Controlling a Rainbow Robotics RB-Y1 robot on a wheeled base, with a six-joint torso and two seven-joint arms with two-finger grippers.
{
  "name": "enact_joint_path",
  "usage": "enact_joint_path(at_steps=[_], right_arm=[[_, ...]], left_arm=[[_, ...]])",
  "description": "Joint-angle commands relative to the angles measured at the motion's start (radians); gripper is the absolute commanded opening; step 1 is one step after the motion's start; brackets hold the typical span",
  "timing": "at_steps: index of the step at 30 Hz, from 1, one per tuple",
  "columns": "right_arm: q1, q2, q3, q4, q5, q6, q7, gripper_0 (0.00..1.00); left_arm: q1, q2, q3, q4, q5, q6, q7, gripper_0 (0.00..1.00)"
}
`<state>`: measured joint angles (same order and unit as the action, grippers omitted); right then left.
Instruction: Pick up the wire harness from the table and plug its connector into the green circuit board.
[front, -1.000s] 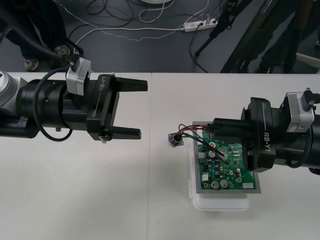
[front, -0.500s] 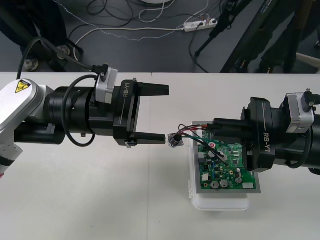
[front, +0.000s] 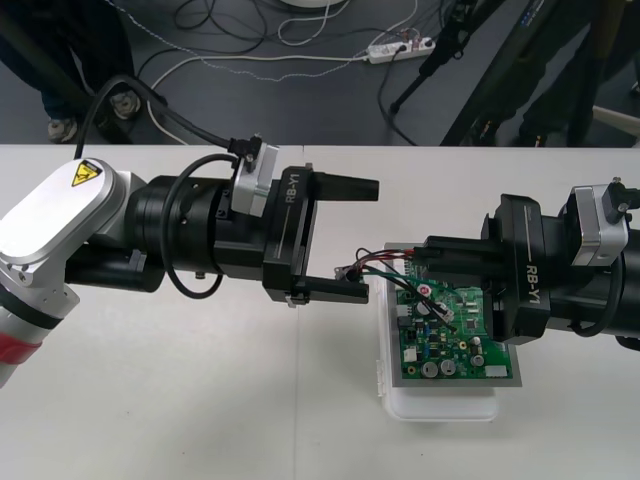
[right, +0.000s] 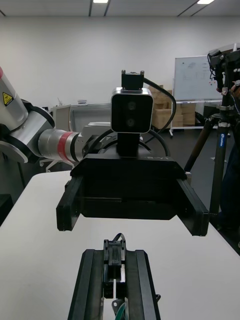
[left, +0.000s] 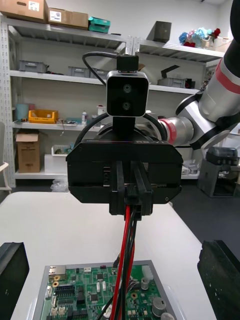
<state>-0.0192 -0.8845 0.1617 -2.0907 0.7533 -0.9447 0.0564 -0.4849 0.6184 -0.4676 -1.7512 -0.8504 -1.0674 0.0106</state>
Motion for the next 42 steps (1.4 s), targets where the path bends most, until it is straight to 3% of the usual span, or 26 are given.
enact_joint_path(at_steps=[1,42], right_arm=[[-0.005,0.018,-0.001,-0.037,0.001,-0.011,0.029,0.0],[-0.005,0.03,-0.001,-0.035,-0.003,-0.011,0.034,0.0]], left_arm=[[-0.06,-0.022,-0.04,-0.008,-0.006,0.063,0.045,1.0],[-0.103,0.003,-0.069,-0.024,0.007,0.103,0.061,1.0]])
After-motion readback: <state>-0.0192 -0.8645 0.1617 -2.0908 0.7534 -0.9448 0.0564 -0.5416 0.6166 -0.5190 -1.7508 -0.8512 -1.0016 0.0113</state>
